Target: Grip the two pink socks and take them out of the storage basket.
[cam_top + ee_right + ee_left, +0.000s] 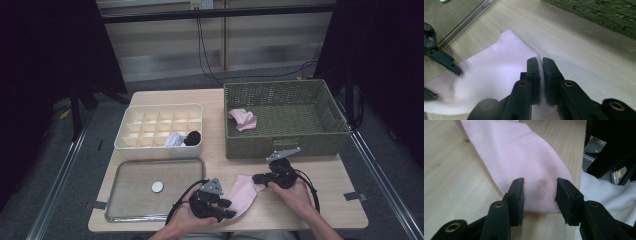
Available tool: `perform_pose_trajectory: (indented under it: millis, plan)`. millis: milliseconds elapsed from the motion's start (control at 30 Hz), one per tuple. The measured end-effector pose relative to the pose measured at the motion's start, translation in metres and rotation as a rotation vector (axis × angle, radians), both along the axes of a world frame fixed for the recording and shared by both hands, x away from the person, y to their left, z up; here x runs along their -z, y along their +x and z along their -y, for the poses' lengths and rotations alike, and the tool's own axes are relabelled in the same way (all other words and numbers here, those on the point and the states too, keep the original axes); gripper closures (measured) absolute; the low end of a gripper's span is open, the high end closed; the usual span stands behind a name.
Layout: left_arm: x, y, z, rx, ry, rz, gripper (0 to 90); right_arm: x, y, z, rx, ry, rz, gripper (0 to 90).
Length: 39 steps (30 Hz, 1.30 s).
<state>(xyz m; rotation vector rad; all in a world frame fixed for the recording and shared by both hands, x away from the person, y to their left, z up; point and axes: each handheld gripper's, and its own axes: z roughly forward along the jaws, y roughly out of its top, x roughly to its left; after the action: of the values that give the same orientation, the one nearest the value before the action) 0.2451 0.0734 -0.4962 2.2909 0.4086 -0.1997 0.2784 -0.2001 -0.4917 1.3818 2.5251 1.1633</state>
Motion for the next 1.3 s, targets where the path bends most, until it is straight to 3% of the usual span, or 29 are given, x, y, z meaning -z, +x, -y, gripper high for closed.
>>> perform_pose_trajectory:
  millis: [33,200,267,300,333,433,633,700,867,933,1000,1200,1300]
  plan:
    - [0.001,-0.001,0.0,-0.009,-0.019,0.005,57.9,-0.002,-0.001,0.001,0.0,0.003,0.004,84.6]
    - [0.0,0.0,-0.002,0.002,0.013,0.056,59.7,-0.01,-0.011,0.005,0.0,0.037,0.028,82.9]
    - [0.0,0.002,-0.003,-0.013,0.007,0.051,59.8,-0.013,-0.018,0.003,-0.007,0.035,0.05,83.1]
    - [-0.001,0.004,-0.004,-0.007,0.03,0.061,59.9,-0.015,-0.023,0.002,-0.015,0.034,0.068,83.0]
    - [0.0,0.005,-0.003,-0.02,0.011,0.06,60.1,-0.016,-0.025,0.002,-0.02,0.035,0.076,82.9]
    - [-0.002,0.011,-0.005,-0.02,0.053,0.094,60.0,-0.016,-0.034,-0.001,-0.046,0.051,0.088,81.4]
    - [0.001,0.023,-0.008,-0.104,0.027,0.068,57.5,-0.004,-0.041,-0.023,-0.148,0.044,0.04,76.1]
    - [-0.001,0.025,-0.008,-0.107,0.052,0.088,57.2,0.0,-0.041,-0.031,-0.174,0.043,0.025,75.1]
    - [-0.004,0.024,-0.01,-0.116,0.016,0.069,57.2,0.003,-0.041,-0.041,-0.235,0.081,0.013,65.5]
    - [-0.008,0.022,-0.013,-0.106,-0.005,0.054,59.1,0.0,-0.042,-0.04,-0.227,0.077,0.016,63.8]
    - [-0.011,0.017,-0.014,-0.094,-0.043,0.037,61.0,-0.004,-0.041,-0.035,-0.213,0.104,0.023,63.0]
    - [-0.008,0.008,-0.006,-0.047,-0.011,0.022,65.5,-0.009,-0.035,-0.022,-0.142,0.126,0.026,68.3]
    - [-0.006,0.007,-0.005,-0.037,-0.002,0.018,64.7,-0.007,-0.032,-0.026,-0.148,0.115,0.015,69.0]
